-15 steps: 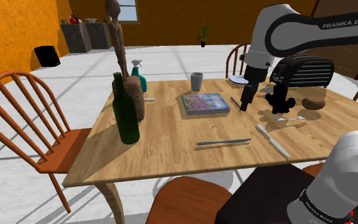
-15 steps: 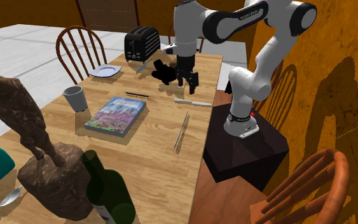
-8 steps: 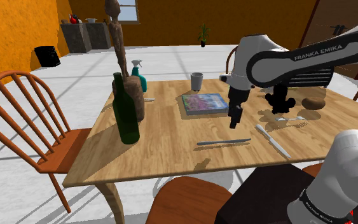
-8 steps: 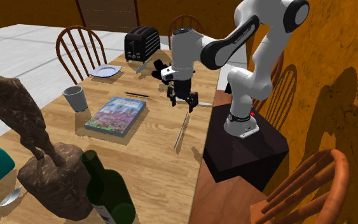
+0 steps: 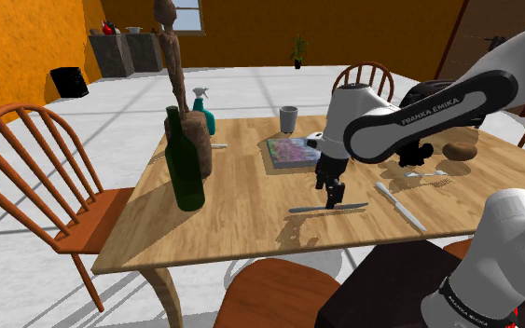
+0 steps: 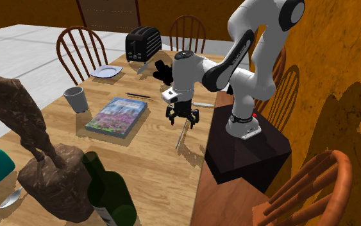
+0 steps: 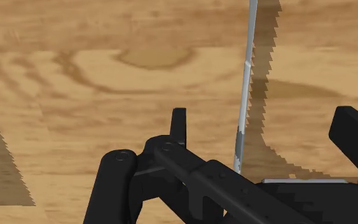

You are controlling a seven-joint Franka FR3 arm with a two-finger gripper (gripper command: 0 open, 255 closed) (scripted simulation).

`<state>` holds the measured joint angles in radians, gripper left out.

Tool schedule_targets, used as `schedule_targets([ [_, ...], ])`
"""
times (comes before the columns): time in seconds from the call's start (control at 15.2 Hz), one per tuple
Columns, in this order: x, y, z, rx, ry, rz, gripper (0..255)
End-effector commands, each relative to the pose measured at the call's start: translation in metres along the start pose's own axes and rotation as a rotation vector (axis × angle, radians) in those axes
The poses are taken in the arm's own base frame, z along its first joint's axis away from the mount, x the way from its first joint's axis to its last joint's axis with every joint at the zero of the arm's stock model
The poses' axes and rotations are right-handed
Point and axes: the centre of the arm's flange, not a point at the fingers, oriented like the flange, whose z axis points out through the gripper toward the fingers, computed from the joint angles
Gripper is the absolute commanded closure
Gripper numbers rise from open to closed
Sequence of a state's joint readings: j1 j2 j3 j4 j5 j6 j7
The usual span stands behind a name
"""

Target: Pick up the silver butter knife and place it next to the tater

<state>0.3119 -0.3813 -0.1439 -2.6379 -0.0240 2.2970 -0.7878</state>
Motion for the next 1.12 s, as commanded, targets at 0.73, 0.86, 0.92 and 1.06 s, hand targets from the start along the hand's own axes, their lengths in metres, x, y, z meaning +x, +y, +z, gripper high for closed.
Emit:
schedule_targets([
  [0.73,0.0,-0.001,0.025,-0.001,0.001,-0.004,0],
  [0.86,0.0,-0.001,0.025,-0.001,0.001,-0.004,255],
  [0.92,0.0,-0.001,0.025,-0.001,0.001,-0.004,255],
  [1.06,0.0,-0.001,0.025,-0.001,0.001,-0.004,255],
])
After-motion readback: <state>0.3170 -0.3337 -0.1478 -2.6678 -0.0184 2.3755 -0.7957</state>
